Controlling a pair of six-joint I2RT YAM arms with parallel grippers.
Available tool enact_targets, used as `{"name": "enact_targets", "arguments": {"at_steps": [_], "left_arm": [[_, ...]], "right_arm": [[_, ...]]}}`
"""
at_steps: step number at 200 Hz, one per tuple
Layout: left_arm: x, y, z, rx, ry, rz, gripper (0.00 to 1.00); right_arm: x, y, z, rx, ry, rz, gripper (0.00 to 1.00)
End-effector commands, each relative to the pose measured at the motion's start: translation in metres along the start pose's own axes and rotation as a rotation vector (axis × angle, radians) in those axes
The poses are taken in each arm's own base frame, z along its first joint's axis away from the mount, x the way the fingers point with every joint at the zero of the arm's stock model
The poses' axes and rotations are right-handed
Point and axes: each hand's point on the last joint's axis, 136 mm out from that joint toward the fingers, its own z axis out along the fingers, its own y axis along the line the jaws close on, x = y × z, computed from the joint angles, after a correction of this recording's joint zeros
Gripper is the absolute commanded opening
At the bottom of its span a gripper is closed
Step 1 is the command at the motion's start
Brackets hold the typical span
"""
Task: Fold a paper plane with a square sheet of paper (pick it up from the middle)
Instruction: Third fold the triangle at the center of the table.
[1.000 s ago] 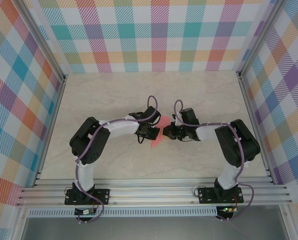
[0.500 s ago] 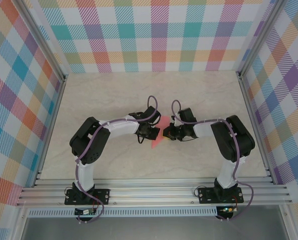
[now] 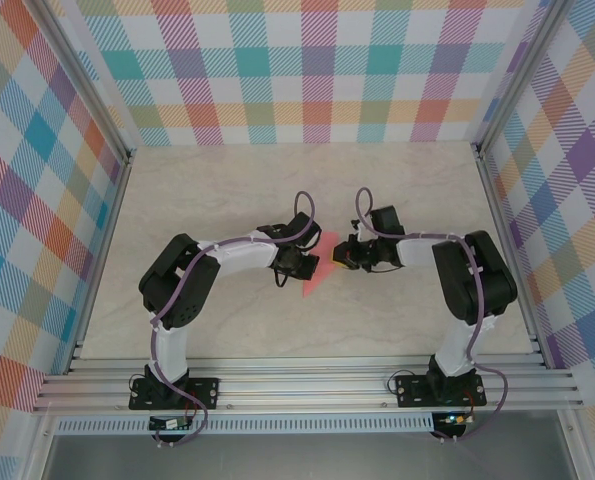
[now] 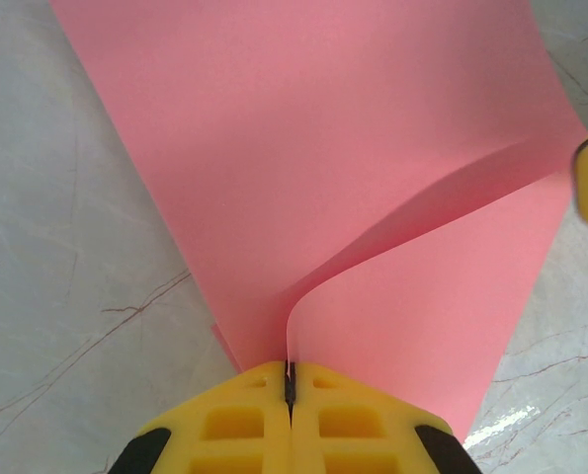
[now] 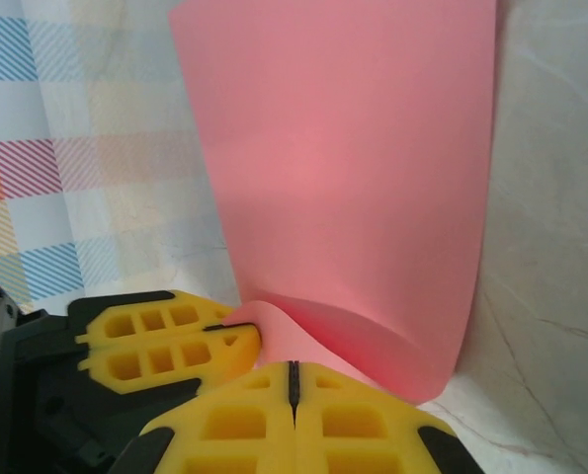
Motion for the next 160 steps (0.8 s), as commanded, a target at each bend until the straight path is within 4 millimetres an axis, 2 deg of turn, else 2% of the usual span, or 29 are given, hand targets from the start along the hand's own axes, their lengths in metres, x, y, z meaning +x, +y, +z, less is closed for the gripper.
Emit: {"name": "enact_targets", "arguments": {"at_steps": [1, 43, 67, 90, 124, 141, 160], "left_arm": [[0.025, 0.013, 0.015, -0.032, 0.102, -0.013, 0.00], [0.027, 0.014, 0.016, -0.033, 0.109, -0.010, 0.00], [0.029, 0.014, 0.016, -0.034, 0.110, -0.009, 0.00], [0.029, 0.014, 0.017, -0.034, 0.112, -0.010, 0.00], [0.030, 0.015, 0.016, -0.033, 0.112, -0.010, 0.00], [0.030, 0.015, 0.016, -0.033, 0.112, -0.010, 0.00], [0.029, 0.014, 0.016, -0.033, 0.111, -0.010, 0.00]], "right_arm": [[0.004, -0.001, 0.006, -0.008, 0.038, -0.033, 0.00], [0.006, -0.030, 0.011, 0.103, 0.036, -0.022, 0.00], [0.005, -0.040, 0.010, 0.164, 0.040, 0.000, 0.00], [0.002, -0.030, 0.002, 0.166, 0.025, -0.019, 0.00], [-0.006, -0.004, -0.006, 0.089, 0.016, -0.058, 0.00], [-0.007, -0.005, -0.003, 0.084, 0.024, -0.053, 0.00], [-0.006, -0.017, 0.004, 0.104, 0.032, -0.031, 0.00]]}}
